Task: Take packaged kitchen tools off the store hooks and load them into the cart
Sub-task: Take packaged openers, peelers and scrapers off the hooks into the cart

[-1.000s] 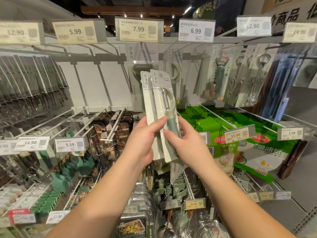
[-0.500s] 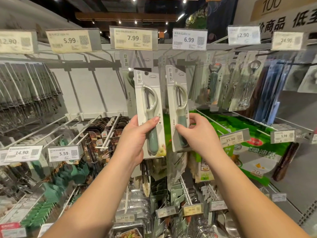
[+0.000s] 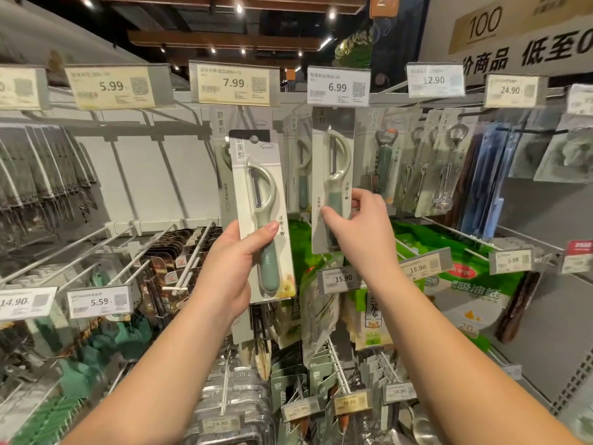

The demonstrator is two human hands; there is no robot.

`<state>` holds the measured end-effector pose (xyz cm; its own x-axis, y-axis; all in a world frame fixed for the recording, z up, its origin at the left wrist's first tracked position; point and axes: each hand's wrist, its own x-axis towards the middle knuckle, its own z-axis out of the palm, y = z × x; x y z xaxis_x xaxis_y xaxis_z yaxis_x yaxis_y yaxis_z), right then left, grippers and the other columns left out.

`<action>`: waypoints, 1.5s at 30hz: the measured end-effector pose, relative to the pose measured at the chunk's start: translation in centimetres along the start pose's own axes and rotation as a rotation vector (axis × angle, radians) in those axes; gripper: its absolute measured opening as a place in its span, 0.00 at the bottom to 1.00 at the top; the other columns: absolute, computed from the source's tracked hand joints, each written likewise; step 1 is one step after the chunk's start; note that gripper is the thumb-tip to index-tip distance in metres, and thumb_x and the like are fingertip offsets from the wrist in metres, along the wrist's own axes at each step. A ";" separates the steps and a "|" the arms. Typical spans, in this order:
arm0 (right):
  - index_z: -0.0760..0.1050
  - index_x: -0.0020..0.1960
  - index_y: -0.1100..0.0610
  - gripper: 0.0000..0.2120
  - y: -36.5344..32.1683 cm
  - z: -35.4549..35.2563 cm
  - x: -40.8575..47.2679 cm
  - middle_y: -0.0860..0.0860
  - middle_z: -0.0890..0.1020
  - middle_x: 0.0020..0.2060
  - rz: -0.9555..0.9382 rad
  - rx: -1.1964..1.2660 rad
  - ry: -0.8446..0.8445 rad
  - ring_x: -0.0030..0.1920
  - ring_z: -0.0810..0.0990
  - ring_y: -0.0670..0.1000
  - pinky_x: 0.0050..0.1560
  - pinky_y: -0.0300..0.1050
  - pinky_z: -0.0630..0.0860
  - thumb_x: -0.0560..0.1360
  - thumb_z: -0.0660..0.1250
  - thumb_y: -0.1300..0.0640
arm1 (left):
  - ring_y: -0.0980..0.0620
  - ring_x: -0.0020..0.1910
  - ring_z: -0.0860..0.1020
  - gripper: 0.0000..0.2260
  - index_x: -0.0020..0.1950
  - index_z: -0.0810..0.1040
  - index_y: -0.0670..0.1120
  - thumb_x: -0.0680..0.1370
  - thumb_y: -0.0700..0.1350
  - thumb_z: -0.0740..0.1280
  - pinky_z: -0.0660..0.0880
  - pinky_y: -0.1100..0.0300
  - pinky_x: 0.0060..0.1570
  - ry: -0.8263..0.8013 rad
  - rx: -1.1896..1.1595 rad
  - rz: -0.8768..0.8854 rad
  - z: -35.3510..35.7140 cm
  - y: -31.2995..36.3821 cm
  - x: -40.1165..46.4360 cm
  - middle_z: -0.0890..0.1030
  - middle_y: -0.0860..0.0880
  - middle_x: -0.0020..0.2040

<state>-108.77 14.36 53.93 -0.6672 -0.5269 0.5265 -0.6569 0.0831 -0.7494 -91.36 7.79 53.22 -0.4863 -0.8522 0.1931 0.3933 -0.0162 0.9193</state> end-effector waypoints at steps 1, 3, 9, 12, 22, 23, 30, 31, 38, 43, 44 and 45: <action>0.68 0.73 0.55 0.31 0.0 0.0 0.2 0.49 0.72 0.64 -0.004 0.000 0.006 0.59 0.75 0.47 0.52 0.39 0.69 0.75 0.70 0.43 | 0.61 0.39 0.83 0.10 0.57 0.80 0.47 0.76 0.40 0.71 0.76 0.66 0.41 0.000 -0.001 0.000 0.0 0.1 0.0 0.86 0.54 0.43; 0.68 0.73 0.55 0.31 0.0 0.1 0.5 0.49 0.72 0.63 -0.013 -0.012 0.018 0.59 0.75 0.46 0.51 0.39 0.68 0.74 0.70 0.43 | 0.61 0.39 0.83 0.10 0.57 0.80 0.47 0.76 0.40 0.71 0.76 0.65 0.42 0.001 0.001 -0.001 0.0 0.3 0.0 0.86 0.54 0.43; 0.70 0.71 0.56 0.30 0.4 0.5 1.4 0.49 0.73 0.62 -0.041 -0.032 0.040 0.59 0.74 0.47 0.53 0.39 0.68 0.74 0.70 0.43 | 0.61 0.40 0.83 0.13 0.60 0.80 0.46 0.76 0.40 0.70 0.76 0.65 0.42 -0.008 0.001 0.006 -0.1 0.7 0.2 0.86 0.53 0.45; 0.70 0.71 0.56 0.31 1.0 1.4 2.0 0.50 0.73 0.63 -0.040 -0.043 0.034 0.61 0.75 0.48 0.54 0.39 0.69 0.74 0.70 0.43 | 0.61 0.40 0.83 0.13 0.61 0.79 0.45 0.76 0.39 0.70 0.77 0.67 0.39 -0.004 -0.002 0.008 -0.1 0.7 0.4 0.86 0.53 0.45; 0.69 0.72 0.60 0.31 2.2 6.5 7.4 0.56 0.73 0.66 0.010 -0.077 0.009 0.64 0.75 0.56 0.61 0.51 0.74 0.76 0.70 0.45 | 0.57 0.45 0.82 0.13 0.60 0.80 0.46 0.76 0.39 0.70 0.76 0.62 0.47 0.019 0.001 -0.001 0.0 0.3 1.0 0.86 0.51 0.48; 0.69 0.72 0.60 0.30 2.3 7.1 8.1 0.56 0.73 0.67 0.022 -0.071 0.006 0.64 0.75 0.57 0.61 0.51 0.73 0.76 0.70 0.46 | 0.57 0.44 0.82 0.13 0.60 0.80 0.46 0.76 0.39 0.70 0.76 0.63 0.46 0.023 0.003 -0.001 0.0 0.3 1.1 0.86 0.51 0.48; 0.64 0.74 0.61 0.32 2.6 10.0 12.1 0.56 0.68 0.71 0.122 -0.093 -0.073 0.68 0.73 0.59 0.68 0.53 0.69 0.77 0.70 0.47 | 0.57 0.43 0.83 0.11 0.58 0.80 0.47 0.76 0.38 0.71 0.77 0.62 0.46 0.044 0.005 0.007 0.2 0.4 1.4 0.86 0.51 0.48; 0.64 0.74 0.61 0.32 2.7 10.3 12.4 0.57 0.67 0.72 0.129 -0.099 -0.075 0.69 0.72 0.59 0.68 0.53 0.69 0.78 0.70 0.47 | 0.56 0.44 0.83 0.11 0.58 0.80 0.46 0.76 0.38 0.71 0.77 0.62 0.47 0.048 0.004 0.010 0.1 0.4 1.4 0.86 0.50 0.48; 0.65 0.73 0.62 0.29 3.3 12.4 13.7 0.57 0.67 0.70 0.150 -0.134 -0.069 0.67 0.72 0.59 0.65 0.54 0.70 0.79 0.67 0.47 | 0.57 0.41 0.82 0.12 0.58 0.80 0.46 0.76 0.38 0.71 0.77 0.64 0.44 0.052 0.007 0.021 0.1 0.4 1.7 0.86 0.51 0.47; 0.66 0.71 0.61 0.28 3.5 12.9 14.2 0.57 0.68 0.69 0.137 -0.121 -0.062 0.67 0.72 0.59 0.66 0.53 0.70 0.78 0.68 0.47 | 0.55 0.43 0.83 0.12 0.59 0.80 0.46 0.76 0.38 0.71 0.77 0.59 0.50 0.044 -0.005 0.015 -0.1 0.4 1.9 0.86 0.50 0.48; 0.66 0.72 0.61 0.29 3.6 13.0 14.4 0.57 0.68 0.69 0.138 -0.125 -0.067 0.67 0.72 0.59 0.66 0.53 0.70 0.78 0.68 0.46 | 0.55 0.43 0.82 0.12 0.59 0.80 0.46 0.76 0.38 0.71 0.77 0.58 0.50 0.042 -0.008 0.013 -0.1 0.4 1.8 0.86 0.50 0.47; 0.65 0.72 0.61 0.29 3.7 13.1 14.4 0.57 0.68 0.69 0.140 -0.130 -0.069 0.67 0.72 0.59 0.66 0.54 0.71 0.78 0.68 0.46 | 0.55 0.43 0.82 0.12 0.59 0.80 0.46 0.76 0.38 0.71 0.77 0.58 0.50 0.040 -0.008 0.013 -0.1 0.3 1.9 0.86 0.50 0.47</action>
<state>-116.19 -4.06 53.52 -0.7325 -0.5591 0.3884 -0.6020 0.2657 -0.7530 -92.07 6.15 53.85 -0.4496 -0.8726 0.1906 0.4052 -0.0091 0.9142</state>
